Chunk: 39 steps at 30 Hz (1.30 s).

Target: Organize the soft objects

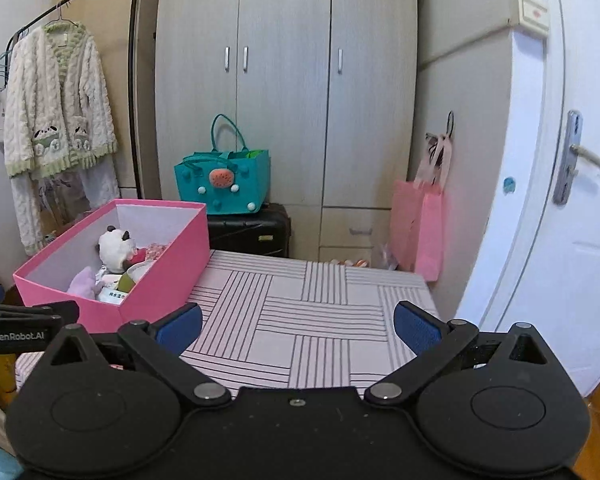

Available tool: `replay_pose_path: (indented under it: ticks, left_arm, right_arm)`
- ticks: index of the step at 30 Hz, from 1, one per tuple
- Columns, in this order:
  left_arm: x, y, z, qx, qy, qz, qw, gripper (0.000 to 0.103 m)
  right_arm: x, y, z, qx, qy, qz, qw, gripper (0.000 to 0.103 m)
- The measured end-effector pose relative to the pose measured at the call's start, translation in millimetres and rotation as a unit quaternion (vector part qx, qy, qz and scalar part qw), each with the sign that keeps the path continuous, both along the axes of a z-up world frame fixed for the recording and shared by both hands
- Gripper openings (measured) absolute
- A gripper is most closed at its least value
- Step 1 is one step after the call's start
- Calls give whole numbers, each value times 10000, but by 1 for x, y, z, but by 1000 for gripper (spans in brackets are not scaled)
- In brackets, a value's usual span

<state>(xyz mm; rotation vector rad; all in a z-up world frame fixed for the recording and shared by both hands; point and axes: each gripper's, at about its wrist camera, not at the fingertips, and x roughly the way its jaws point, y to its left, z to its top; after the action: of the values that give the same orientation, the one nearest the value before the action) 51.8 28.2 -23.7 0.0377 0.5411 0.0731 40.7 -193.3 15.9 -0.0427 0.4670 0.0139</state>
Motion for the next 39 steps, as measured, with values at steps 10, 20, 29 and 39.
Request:
replay_pose_path:
  ticks: [10,20,29,39]
  left_arm:
    - [-8,-5,0,79,-52,-1,10000,103]
    - [-14,-22,-4,366,-53,-89,9993,103]
    - [-24,-25,-3,386,-300,-125,9987,103]
    - [-37,-18,0,159,-817,-87,9965,103]
  right_arm:
    - [-10,-4,1,-111,-17,-252,9996,103]
    - [-24,-2,2,-88,-211,-98,9997,103]
    - [-29,-9,1,-154,-266,-334,9990,103]
    - [-39,-12,-1,-23,-610,-79,9981,103]
